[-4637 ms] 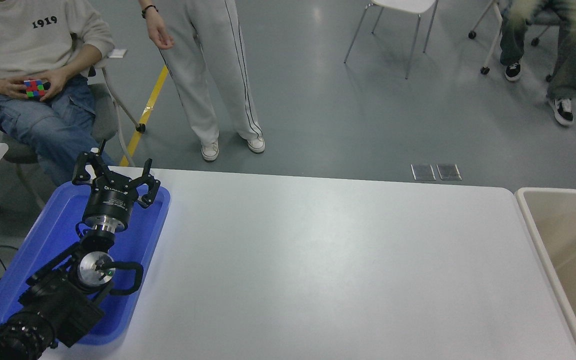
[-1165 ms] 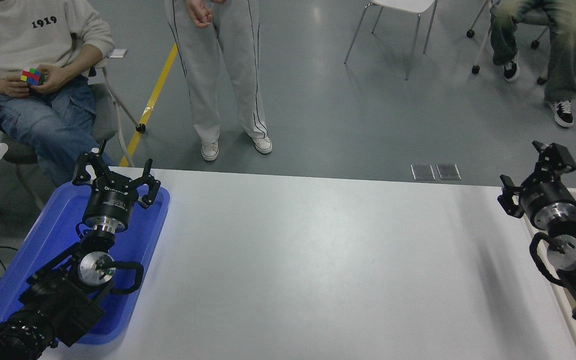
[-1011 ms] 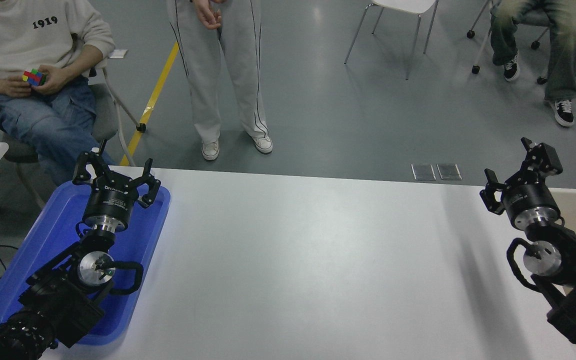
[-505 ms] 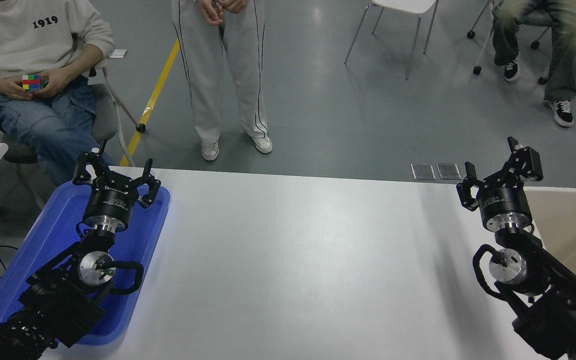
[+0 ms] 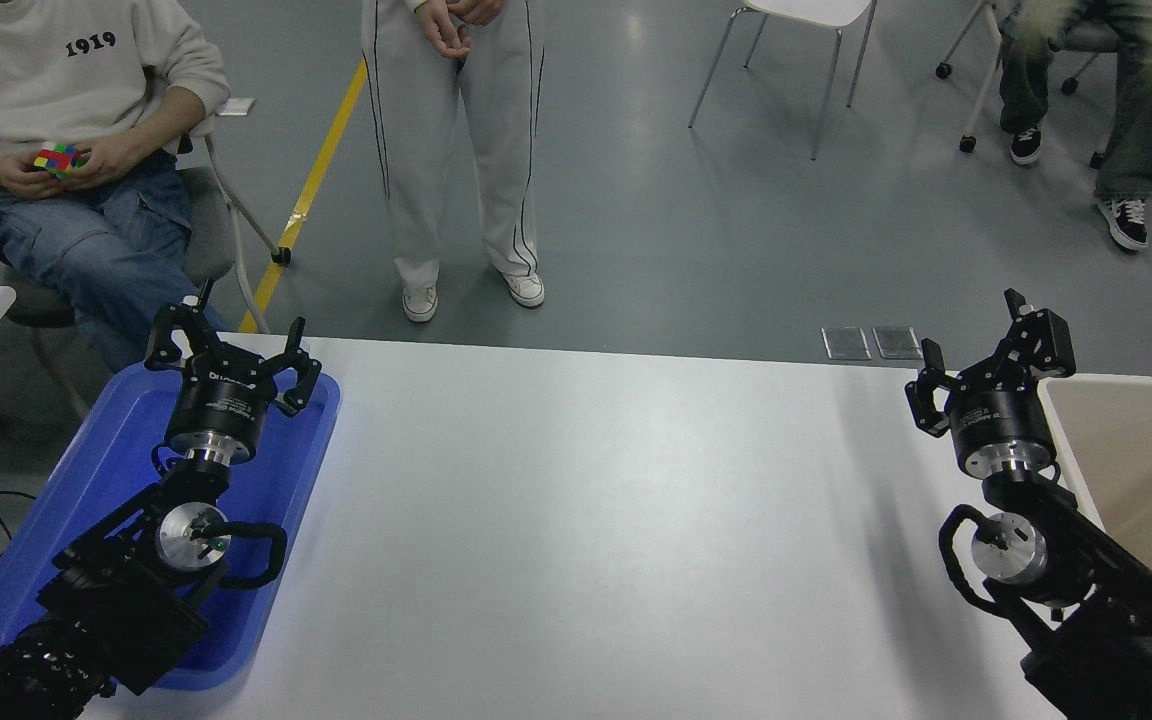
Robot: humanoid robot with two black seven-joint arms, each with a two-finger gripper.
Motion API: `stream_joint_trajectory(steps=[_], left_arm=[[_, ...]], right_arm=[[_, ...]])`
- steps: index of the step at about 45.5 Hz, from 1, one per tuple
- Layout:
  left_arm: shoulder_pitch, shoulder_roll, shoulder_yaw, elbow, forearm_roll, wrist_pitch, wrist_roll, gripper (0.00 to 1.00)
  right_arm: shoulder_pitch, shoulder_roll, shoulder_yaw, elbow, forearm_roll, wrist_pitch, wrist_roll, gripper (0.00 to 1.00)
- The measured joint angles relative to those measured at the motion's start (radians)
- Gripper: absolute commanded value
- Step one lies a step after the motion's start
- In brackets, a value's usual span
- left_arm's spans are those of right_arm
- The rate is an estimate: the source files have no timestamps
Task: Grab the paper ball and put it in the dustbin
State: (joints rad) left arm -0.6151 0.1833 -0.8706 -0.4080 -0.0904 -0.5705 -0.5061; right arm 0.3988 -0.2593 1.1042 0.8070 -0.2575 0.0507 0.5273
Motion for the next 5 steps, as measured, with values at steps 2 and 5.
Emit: stream_joint_trajectory(steps=[2, 5], left_arm=[[0.000, 0.000, 0.000, 0.000, 0.000, 0.000, 0.000, 1.00], [0.000, 0.000, 0.000, 0.000, 0.000, 0.000, 0.000, 1.00]], right_arm=[[0.000, 0.001, -0.001, 0.005, -0.003, 0.001, 0.000, 1.00], [-0.003, 0.001, -0.007, 0.013, -0.008, 0.000, 0.000, 1.00]])
